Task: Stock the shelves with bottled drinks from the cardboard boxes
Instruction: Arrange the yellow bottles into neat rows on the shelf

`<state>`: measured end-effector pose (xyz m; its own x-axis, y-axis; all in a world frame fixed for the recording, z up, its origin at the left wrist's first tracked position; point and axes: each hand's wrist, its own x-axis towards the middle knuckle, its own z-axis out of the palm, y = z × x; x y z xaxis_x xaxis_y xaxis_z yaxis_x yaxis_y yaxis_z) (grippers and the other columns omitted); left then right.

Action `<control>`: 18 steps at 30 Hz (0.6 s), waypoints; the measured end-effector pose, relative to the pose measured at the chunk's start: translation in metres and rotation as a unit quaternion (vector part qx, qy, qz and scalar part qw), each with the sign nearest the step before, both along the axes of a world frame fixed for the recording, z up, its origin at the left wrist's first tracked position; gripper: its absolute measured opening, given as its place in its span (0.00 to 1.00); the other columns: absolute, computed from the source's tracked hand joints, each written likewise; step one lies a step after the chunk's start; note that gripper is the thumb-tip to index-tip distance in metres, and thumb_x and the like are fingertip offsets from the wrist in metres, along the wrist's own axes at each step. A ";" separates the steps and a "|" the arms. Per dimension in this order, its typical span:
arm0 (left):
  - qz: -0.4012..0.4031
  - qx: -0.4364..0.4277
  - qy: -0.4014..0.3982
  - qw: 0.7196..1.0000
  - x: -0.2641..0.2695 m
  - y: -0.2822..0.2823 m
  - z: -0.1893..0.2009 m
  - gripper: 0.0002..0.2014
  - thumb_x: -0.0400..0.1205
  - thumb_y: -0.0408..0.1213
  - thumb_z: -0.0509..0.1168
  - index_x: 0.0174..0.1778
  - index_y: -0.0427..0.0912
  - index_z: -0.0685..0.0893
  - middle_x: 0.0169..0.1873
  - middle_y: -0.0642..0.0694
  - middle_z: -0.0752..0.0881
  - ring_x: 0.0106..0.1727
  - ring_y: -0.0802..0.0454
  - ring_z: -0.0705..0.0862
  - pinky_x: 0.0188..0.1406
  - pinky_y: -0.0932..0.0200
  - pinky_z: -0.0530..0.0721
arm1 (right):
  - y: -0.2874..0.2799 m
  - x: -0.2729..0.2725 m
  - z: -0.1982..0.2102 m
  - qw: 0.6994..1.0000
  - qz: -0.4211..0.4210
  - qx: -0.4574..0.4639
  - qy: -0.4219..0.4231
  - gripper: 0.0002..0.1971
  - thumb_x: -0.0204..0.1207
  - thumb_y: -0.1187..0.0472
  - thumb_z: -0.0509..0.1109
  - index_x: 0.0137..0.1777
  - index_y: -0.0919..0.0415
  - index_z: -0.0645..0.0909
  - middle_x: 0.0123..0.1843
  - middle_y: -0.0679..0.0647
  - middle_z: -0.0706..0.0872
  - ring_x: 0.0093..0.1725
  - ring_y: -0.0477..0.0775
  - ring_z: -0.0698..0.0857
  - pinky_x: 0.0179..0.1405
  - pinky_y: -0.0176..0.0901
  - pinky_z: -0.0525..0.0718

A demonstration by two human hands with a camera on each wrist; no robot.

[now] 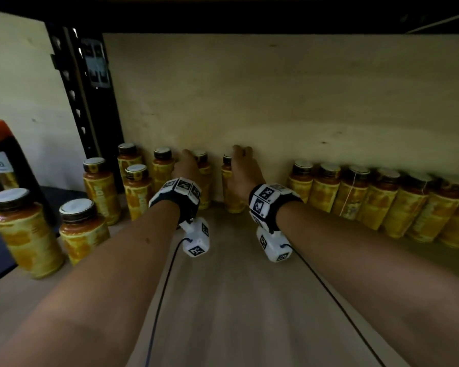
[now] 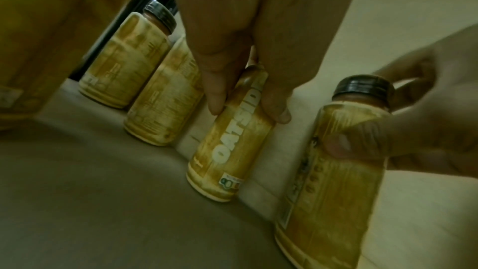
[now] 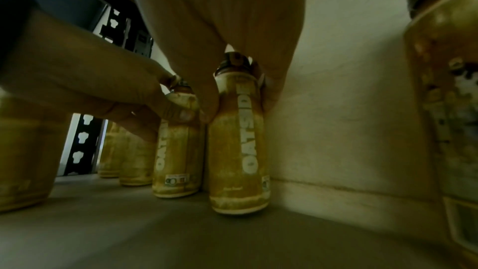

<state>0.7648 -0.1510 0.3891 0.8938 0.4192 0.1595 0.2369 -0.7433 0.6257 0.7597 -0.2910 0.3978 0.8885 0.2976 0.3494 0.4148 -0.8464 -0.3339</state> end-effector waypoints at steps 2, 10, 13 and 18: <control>0.004 0.003 0.000 1.000 0.000 -0.001 0.001 0.34 0.75 0.38 0.75 0.70 0.36 0.62 0.64 0.30 0.77 0.64 0.30 0.79 0.60 0.41 0.82 | -0.002 0.000 -0.001 1.000 -0.001 -0.003 -0.008 0.36 0.73 0.68 0.75 0.78 0.68 0.61 0.77 0.67 0.62 0.70 0.71 0.74 0.67 0.56 0.78; 0.006 0.015 0.012 1.000 -0.015 -0.012 0.008 0.31 0.81 0.38 0.68 0.75 0.33 0.61 0.69 0.31 0.75 0.69 0.33 0.76 0.65 0.45 0.77 | -0.015 -0.005 0.001 0.997 -0.032 -0.074 -0.004 0.36 0.76 0.67 0.73 0.79 0.71 0.58 0.77 0.71 0.60 0.69 0.73 0.76 0.66 0.57 0.79; 0.041 -0.027 0.045 0.998 -0.031 -0.021 0.009 0.45 0.79 0.41 0.69 0.82 0.32 0.45 0.74 0.29 0.68 0.72 0.32 0.73 0.67 0.44 0.75 | -0.026 -0.008 0.005 0.996 -0.028 -0.084 0.022 0.42 0.78 0.65 0.71 0.84 0.68 0.48 0.81 0.72 0.54 0.75 0.75 0.70 0.71 0.60 0.75; 0.049 0.092 -0.089 0.990 -0.059 -0.045 0.019 0.34 0.73 0.30 0.69 0.74 0.36 0.63 0.68 0.31 0.68 0.68 0.33 0.70 0.63 0.44 0.76 | -0.076 -0.018 0.022 0.995 -0.033 -0.062 -0.068 0.43 0.81 0.48 0.67 0.86 0.60 0.44 0.84 0.69 0.52 0.79 0.72 0.64 0.78 0.62 0.66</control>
<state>0.7056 -0.1958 0.4084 0.8004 0.4523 0.3936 0.2117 -0.8274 0.5202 0.7417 -0.3669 0.4198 0.8541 0.2883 0.4329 0.3914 -0.9044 -0.1701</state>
